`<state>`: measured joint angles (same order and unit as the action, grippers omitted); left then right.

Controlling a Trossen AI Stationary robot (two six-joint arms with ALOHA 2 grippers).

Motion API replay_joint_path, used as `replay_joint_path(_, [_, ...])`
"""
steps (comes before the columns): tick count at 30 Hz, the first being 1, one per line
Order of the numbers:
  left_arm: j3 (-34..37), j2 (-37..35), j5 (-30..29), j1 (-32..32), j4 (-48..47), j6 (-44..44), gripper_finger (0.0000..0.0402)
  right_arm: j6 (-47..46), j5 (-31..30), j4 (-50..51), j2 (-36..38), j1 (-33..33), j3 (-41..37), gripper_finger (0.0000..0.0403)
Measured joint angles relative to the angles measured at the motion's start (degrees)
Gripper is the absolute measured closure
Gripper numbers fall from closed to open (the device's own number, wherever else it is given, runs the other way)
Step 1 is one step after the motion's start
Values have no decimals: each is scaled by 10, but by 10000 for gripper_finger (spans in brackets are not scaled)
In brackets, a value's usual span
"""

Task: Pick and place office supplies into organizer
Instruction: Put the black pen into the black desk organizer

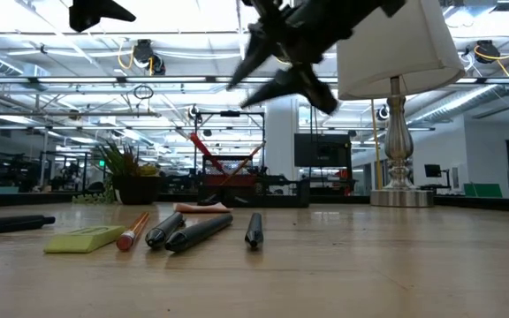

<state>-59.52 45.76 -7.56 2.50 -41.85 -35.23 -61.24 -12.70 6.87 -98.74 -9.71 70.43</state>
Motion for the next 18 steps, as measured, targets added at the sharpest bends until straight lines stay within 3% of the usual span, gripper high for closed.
replay_joint_path(9, [0,0,1,-13,-16,-17,169,-233,40,153,0,-80,0,306])
replay_joint_path(15, [19,0,-2,-27,-15,-6,169,-313,54,73,0,-111,8,320])
replay_joint_path(18, [32,0,-4,-29,-14,-9,169,-319,54,80,0,-111,26,328])
